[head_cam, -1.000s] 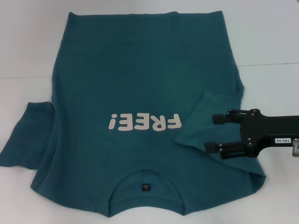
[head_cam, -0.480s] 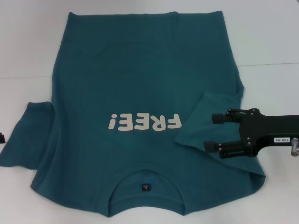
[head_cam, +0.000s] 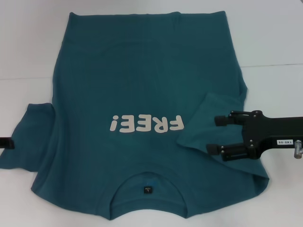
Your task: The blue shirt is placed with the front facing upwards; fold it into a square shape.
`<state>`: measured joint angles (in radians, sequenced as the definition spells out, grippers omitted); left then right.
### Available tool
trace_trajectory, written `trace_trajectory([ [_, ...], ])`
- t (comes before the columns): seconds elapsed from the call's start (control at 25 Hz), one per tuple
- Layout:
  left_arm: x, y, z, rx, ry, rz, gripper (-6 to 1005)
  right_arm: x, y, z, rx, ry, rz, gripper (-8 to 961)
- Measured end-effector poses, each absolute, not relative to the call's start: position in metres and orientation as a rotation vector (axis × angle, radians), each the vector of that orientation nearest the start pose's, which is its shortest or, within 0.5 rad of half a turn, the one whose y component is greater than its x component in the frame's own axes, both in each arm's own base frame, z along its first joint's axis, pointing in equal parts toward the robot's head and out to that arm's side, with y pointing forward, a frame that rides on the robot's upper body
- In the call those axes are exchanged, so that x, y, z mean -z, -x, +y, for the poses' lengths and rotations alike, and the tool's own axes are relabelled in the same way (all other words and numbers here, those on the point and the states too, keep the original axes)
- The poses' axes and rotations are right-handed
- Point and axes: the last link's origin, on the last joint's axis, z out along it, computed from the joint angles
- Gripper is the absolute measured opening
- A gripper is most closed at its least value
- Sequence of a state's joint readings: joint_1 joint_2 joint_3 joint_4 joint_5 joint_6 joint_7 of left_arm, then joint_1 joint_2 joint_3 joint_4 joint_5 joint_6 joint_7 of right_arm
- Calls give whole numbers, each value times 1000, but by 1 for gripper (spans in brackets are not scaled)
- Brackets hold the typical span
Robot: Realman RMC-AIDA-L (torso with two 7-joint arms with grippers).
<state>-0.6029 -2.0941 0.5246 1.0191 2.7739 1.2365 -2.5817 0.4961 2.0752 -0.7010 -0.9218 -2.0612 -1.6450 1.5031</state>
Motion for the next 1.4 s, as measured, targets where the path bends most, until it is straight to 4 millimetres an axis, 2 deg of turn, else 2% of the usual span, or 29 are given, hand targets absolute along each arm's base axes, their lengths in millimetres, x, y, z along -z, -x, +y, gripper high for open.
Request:
trace_trajectory([
  [0.32, -81, 335, 370, 80, 1758, -1672, 868, -38, -252, 333, -553, 2752, 518, 947],
  [1.4, -73, 342, 366, 49, 1738, -1700, 864, -36, -253, 333, -543, 2749, 520, 947],
])
